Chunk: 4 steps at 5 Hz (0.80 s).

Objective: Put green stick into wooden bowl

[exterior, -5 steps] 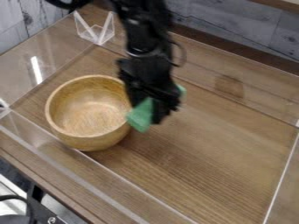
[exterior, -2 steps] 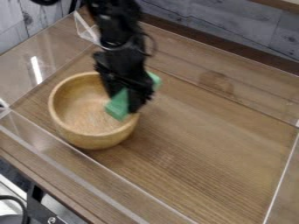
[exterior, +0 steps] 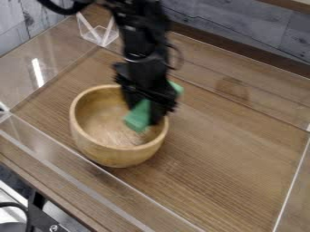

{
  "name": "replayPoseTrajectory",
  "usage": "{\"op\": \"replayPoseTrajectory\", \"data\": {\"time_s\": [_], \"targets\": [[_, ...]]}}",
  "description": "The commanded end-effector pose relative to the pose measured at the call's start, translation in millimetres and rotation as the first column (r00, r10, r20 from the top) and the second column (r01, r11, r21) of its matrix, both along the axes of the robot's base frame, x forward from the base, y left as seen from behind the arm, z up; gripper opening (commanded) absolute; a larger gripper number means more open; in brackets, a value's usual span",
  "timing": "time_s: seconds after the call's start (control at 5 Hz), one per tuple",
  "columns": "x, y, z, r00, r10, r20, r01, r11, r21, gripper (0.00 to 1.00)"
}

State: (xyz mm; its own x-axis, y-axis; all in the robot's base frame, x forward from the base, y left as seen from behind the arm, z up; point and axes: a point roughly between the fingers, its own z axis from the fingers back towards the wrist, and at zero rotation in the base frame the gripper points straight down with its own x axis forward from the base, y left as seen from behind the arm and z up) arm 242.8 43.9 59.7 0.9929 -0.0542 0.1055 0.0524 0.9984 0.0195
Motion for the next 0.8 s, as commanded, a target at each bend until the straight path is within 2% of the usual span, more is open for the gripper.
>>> {"op": "replayPoseTrajectory", "data": {"time_s": [0.0,0.4,0.6], "targets": [[4.0,22.0,7.2,0.999,-0.008,0.040,0.008,1.000,0.008,0.00],[17.0,-36.4,5.9,0.999,-0.017,0.051,0.017,1.000,-0.009,0.00],[13.1,-4.7,8.5,0.998,-0.007,0.058,0.007,1.000,0.000,0.00]]}}
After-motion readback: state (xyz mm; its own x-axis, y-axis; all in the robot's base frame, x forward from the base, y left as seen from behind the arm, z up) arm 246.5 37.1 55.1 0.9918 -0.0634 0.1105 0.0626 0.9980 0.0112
